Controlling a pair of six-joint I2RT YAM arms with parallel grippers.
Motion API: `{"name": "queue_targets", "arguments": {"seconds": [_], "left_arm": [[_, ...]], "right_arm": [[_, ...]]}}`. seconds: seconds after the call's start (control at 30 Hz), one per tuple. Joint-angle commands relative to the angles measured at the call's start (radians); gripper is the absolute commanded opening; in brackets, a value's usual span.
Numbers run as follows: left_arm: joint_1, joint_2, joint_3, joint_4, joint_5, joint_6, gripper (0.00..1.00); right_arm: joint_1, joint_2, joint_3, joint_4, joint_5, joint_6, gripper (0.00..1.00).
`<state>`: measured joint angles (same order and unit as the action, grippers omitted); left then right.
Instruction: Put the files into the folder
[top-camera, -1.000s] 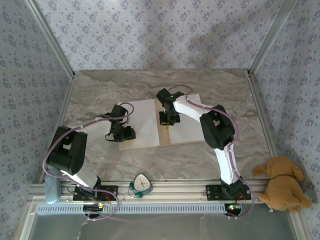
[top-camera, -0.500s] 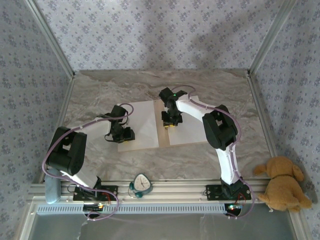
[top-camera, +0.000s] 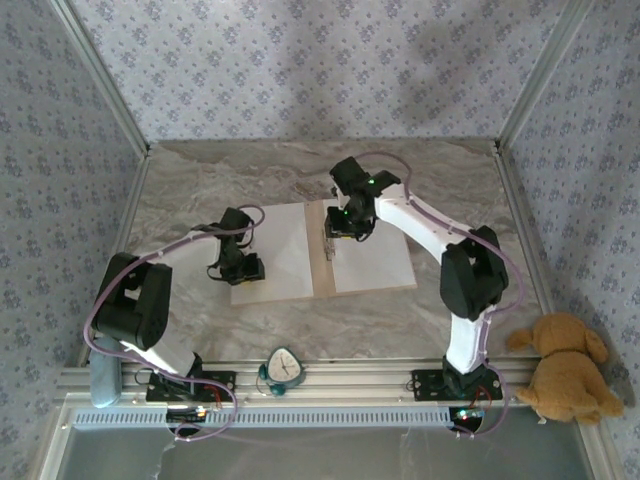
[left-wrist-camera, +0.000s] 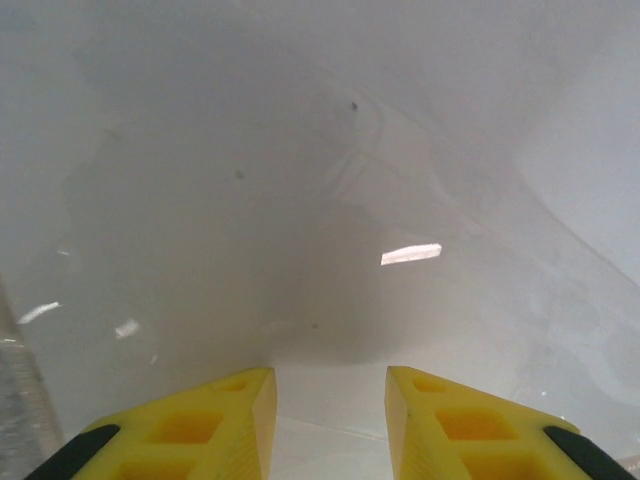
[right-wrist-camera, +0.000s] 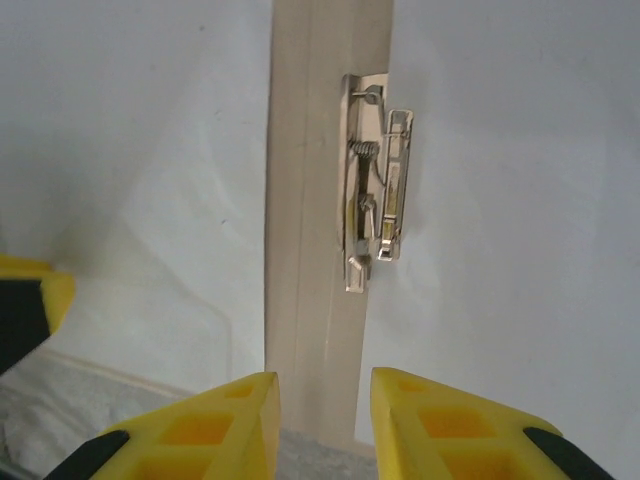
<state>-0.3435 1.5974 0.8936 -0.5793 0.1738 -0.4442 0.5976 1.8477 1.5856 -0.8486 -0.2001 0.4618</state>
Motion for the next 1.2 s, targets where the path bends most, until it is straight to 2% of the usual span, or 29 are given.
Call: {"name": "queue_targets", "arguments": {"seconds": [0.0, 0.3, 0.5, 0.67, 0.73, 0.87, 1.03, 1.17], "left_arm": [[0.019, 0.022, 0.050, -0.045, -0.020, 0.030, 0.36], [0.041, 0.019, 0.159, -0.078, -0.004, 0.044, 0.42], [0.043, -0.046, 0.185, -0.094, -0.010, 0.010, 0.61], [0.043, -0.158, 0.117, -0.121, -0.059, -0.060, 0.75], [0.043, -0.211, 0.068, -0.113, -0.067, -0.089, 0.79], [0.046, -0.317, -0.039, -0.125, -0.095, -0.156, 0.95], [0.058, -0.424, -0.149, -0.145, -0.083, -0.218, 0.97], [0.072, -0.496, -0.232, -0.107, -0.023, -0.258, 0.93]], "right_arm": [[-0.006, -0.089, -0.059, 0.016, -0.036, -0.023, 0.32], [-0.029, -0.354, -0.308, 0.166, -0.070, -0.015, 0.40], [-0.052, -0.521, -0.541, 0.336, -0.104, 0.017, 0.43], [-0.044, -0.623, -0.743, 0.561, -0.143, 0.104, 0.43], [-0.034, -0.638, -0.793, 0.612, -0.154, 0.130, 0.43], [0.015, -0.632, -0.855, 0.688, -0.147, 0.158, 0.44], [0.062, -0.567, -0.857, 0.729, -0.136, 0.181, 0.44], [0.113, -0.484, -0.828, 0.767, -0.126, 0.196, 0.44]]}}
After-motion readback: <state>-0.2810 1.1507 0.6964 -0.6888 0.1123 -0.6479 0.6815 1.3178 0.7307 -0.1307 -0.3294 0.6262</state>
